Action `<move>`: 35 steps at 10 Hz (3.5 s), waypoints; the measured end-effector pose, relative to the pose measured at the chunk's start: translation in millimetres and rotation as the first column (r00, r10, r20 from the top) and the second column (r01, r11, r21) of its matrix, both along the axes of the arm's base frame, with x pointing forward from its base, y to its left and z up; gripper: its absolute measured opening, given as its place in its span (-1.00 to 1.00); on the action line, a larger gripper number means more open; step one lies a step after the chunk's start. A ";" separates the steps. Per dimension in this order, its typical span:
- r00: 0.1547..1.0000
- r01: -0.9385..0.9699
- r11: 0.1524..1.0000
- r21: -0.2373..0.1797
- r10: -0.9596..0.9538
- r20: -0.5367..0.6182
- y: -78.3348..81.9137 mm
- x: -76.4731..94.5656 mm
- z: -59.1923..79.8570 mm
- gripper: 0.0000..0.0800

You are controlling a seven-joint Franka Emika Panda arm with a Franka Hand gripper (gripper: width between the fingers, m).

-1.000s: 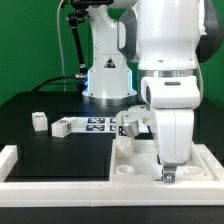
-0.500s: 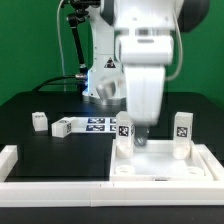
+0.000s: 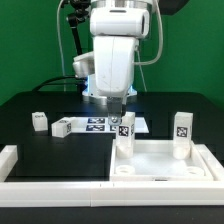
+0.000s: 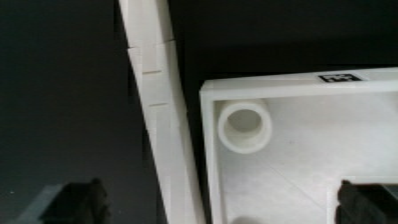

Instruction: Assemble square table

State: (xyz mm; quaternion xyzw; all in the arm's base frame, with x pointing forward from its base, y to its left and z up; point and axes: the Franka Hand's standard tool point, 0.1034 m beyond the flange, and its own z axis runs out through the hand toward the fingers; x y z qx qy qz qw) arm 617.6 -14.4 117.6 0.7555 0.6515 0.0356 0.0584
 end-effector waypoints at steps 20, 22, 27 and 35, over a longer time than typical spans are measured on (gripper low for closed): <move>-0.217 0.973 -0.228 0.029 -0.953 -0.213 -169.4 -138.8 -30.1 0.62; -0.221 0.974 -0.227 0.000 -0.949 -0.225 -166.4 -142.0 -31.9 0.62; -0.428 0.829 -0.224 -0.513 -0.844 -0.322 -132.7 -195.5 -55.5 0.62; -0.531 0.624 -0.123 -0.771 -0.791 -0.303 -133.4 -230.8 -87.0 0.62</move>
Offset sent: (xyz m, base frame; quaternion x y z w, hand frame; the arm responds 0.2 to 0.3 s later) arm -0.0600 -0.0691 0.0184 0.0413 -0.0130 0.1984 0.9792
